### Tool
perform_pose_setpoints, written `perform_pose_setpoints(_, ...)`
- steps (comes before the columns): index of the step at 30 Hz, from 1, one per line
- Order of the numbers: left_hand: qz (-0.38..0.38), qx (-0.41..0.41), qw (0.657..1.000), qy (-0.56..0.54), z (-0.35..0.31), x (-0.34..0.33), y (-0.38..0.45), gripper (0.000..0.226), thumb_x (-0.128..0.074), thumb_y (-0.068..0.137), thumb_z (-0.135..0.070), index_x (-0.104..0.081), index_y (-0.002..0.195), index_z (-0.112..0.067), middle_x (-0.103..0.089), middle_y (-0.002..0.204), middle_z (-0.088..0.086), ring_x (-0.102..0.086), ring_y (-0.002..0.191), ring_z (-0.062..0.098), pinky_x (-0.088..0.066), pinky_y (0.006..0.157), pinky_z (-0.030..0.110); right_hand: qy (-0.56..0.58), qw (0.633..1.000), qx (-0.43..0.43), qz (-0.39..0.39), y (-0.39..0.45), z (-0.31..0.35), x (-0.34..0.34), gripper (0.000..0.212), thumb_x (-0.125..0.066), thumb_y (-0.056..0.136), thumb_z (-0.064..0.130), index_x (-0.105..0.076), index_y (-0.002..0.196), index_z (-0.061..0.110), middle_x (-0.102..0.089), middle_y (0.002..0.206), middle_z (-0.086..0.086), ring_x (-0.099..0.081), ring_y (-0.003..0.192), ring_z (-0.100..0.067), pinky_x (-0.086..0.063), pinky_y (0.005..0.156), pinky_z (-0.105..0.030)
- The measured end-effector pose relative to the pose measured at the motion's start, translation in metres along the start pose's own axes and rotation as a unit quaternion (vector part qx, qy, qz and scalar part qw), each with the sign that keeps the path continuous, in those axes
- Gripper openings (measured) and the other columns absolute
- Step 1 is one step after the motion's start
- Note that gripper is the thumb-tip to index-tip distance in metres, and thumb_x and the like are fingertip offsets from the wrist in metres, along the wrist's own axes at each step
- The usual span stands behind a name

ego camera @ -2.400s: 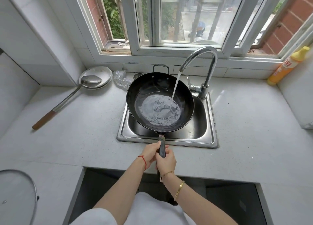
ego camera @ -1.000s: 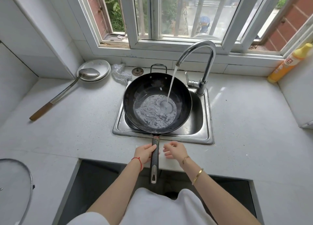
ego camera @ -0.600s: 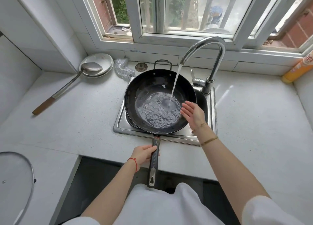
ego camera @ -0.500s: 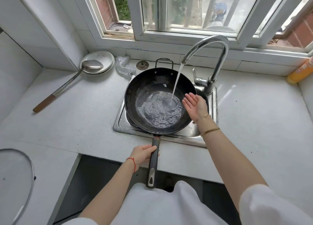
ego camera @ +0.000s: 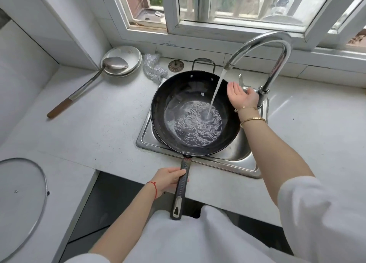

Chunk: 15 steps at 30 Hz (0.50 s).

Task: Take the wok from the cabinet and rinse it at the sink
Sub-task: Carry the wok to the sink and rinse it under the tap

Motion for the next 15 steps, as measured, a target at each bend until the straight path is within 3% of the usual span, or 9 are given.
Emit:
perform_pose_setpoints(7, 0.002, 0.008, 1.000, -0.021, 0.003, 0.000, 0.001, 0.027, -0.065, 0.093, -0.021, -0.071, 0.113, -0.004, -0.076, 0.107, 0.012, -0.073, 0.099, 0.022, -0.057, 0.078, 0.027, 0.106, 0.994, -0.023, 0.021, 0.010, 0.000, -0.001, 0.051, -0.033, 0.105, 0.021, -0.027, 0.149, -0.004, -0.036, 0.154, -0.017, -0.033, 0.143, -0.031, -0.024, 0.120, -0.042)
perform_pose_setpoints(15, 0.000, 0.005, 1.000, -0.009, 0.002, 0.000, -0.001, 0.028, -0.065, 0.093, -0.023, -0.071, 0.114, -0.006, -0.076, 0.107, 0.012, -0.072, 0.103, 0.023, -0.056, 0.088, 0.030, 0.205, 0.978, -0.021, 0.028, 0.005, 0.011, -0.006, 0.046, -0.032, 0.104, 0.014, -0.026, 0.147, 0.000, -0.038, 0.149, -0.021, -0.037, 0.140, -0.033, -0.030, 0.116, -0.044)
Point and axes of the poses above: each hand's wrist, its own y-axis towards the middle knuckle, its own x-axis out of the back of the hand, z = x × y, the point moved 6 cm from there along y, towards the middle knuckle
